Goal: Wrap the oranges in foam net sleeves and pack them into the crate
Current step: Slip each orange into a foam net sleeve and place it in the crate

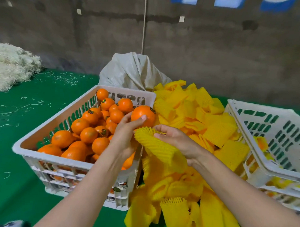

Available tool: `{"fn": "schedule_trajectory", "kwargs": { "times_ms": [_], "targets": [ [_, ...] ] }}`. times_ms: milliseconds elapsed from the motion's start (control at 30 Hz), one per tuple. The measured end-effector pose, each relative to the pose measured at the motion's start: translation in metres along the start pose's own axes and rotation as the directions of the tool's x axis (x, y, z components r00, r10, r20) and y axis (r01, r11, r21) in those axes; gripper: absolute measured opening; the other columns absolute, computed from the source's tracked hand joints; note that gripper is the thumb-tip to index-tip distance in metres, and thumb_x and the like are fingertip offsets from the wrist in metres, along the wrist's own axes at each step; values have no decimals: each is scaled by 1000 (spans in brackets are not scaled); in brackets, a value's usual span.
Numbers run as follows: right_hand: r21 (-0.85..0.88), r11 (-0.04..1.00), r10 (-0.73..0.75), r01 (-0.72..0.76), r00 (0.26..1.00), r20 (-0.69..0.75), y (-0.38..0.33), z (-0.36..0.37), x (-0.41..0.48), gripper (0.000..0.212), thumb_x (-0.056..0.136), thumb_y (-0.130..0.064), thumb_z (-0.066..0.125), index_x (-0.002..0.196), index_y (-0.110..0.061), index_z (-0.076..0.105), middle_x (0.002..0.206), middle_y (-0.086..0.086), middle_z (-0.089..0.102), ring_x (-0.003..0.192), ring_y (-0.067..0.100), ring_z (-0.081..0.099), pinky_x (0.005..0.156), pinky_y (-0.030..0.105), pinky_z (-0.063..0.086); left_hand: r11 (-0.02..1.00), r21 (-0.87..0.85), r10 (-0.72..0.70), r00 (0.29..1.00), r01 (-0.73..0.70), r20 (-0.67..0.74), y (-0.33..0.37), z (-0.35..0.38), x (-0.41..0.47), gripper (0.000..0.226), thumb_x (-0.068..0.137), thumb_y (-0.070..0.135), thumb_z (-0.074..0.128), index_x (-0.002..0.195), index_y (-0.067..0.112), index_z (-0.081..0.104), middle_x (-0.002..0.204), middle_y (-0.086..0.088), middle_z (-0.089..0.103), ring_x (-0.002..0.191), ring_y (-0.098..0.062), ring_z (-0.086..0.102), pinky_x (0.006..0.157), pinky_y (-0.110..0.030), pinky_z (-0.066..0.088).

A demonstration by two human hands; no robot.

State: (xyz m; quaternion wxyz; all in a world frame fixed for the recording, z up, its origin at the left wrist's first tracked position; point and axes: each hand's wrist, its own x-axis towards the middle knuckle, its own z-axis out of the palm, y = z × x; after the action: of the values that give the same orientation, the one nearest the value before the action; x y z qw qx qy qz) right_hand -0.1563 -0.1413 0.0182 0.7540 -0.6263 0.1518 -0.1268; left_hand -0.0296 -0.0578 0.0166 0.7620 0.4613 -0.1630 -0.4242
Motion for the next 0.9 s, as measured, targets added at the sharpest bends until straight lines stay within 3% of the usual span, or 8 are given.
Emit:
{"fn": "schedule_trajectory", "kwargs": {
  "times_ms": [200,333,433,533,667,733,800,900],
  "targets": [
    [-164,986,-33,-3,976,-217,4,-30,-17,12,92,-9,53,88,-20,56,74,5,57,56,6,55,55,20,43,974,-207,-89,996,93,27,-34,42,3,31,81,7,63,101,29,54,88,-8,70,83,-30,65,75,-45,52],
    [-581,803,-457,129,759,-463,9,-46,-24,17,85,-5,63,80,-20,58,85,0,57,81,7,52,71,15,39,972,-213,-76,992,95,99,-47,58,-2,57,75,1,61,127,19,49,98,-16,66,78,-29,65,69,-42,53],
    [-665,720,-615,198,626,-479,13,-53,-31,15,85,-2,62,85,-15,56,86,-3,57,87,11,53,79,18,39,957,-247,-124,983,155,138,-56,70,-4,56,83,4,56,136,13,45,115,-20,61,93,-31,61,80,-43,49],
    [-695,685,-670,219,564,-483,19,-54,-36,12,90,-4,56,92,-14,50,83,-14,51,80,-3,50,72,11,37,958,-214,-140,961,193,240,-63,73,-7,68,78,24,63,139,7,41,129,-20,56,111,-32,58,86,-40,52],
    [-736,641,-708,217,537,-458,23,-58,-42,6,95,-15,48,96,-11,44,75,-14,41,67,-6,46,63,22,31,999,49,-7,969,-5,246,-77,70,-7,74,70,21,70,138,19,40,123,-11,62,108,-25,64,90,-38,54],
    [-767,611,-725,197,529,-441,21,-57,-45,24,93,-28,41,99,-5,46,74,-14,38,65,2,42,64,25,29,986,138,61,967,-97,246,-81,69,-5,67,70,31,68,132,31,44,120,-1,60,105,-14,65,82,-30,56],
    [-797,572,-748,193,520,-412,17,-55,-46,45,96,-42,36,99,1,48,71,-14,37,67,16,41,66,31,29,983,158,49,967,-91,250,-82,69,-4,58,70,45,63,125,31,51,119,1,62,102,-9,66,77,-28,56],
    [-807,558,-759,193,513,-401,10,-59,-46,47,95,-40,35,98,4,50,66,-17,35,57,8,35,64,30,26,996,89,-44,966,22,255,-83,69,-1,70,71,56,57,132,21,51,126,-7,63,111,-21,63,94,-42,51]
  ]
}}
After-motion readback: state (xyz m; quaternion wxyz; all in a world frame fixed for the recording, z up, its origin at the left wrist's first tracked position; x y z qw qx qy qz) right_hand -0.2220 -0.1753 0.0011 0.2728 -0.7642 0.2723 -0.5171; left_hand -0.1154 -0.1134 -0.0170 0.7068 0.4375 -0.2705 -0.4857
